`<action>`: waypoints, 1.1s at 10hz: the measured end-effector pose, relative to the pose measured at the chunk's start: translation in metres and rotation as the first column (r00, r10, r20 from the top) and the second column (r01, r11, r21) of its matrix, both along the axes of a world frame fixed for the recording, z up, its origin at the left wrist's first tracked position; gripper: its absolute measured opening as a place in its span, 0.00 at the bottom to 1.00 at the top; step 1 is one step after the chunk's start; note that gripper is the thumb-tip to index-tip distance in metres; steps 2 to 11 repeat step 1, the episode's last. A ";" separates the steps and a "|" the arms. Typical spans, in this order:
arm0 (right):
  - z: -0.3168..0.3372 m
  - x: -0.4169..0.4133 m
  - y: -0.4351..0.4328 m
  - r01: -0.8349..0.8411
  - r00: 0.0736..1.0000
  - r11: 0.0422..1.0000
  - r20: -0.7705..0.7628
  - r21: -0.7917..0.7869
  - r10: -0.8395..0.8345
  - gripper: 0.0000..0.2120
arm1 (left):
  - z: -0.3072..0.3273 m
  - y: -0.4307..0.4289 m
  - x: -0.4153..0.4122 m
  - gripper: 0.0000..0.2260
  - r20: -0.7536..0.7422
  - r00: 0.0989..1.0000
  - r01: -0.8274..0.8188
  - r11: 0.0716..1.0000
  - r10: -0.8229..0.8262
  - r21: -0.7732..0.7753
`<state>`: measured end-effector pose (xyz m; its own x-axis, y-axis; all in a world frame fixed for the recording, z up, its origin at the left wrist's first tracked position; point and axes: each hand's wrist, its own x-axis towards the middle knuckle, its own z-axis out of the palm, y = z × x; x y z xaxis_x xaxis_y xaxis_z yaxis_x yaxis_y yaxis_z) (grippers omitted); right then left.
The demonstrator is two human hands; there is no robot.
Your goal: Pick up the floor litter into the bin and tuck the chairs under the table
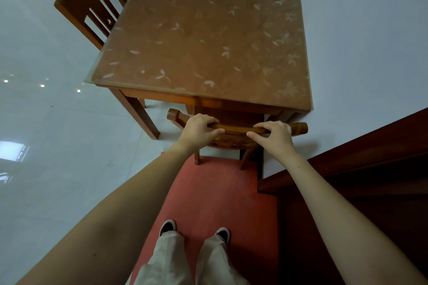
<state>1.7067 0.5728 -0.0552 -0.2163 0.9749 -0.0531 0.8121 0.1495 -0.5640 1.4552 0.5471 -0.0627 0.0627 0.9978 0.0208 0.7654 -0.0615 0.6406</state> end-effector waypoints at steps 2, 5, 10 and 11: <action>0.017 -0.002 -0.010 0.007 0.996 1.000 -0.090 0.012 -0.006 0.20 | 0.017 -0.010 -0.001 0.19 -0.014 1.000 0.011 1.000 -0.011 0.022; 0.017 -0.002 -0.010 0.007 0.996 1.000 -0.090 0.012 -0.006 0.20 | 0.017 -0.010 -0.001 0.19 -0.014 1.000 0.011 1.000 -0.011 0.022; 0.017 -0.002 -0.010 0.007 0.996 1.000 -0.090 0.012 -0.006 0.20 | 0.017 -0.010 -0.001 0.19 -0.014 1.000 0.011 1.000 -0.011 0.022; 0.017 -0.002 -0.010 0.007 0.996 1.000 -0.090 0.012 -0.006 0.20 | 0.017 -0.010 -0.001 0.19 -0.014 1.000 0.011 1.000 -0.011 0.022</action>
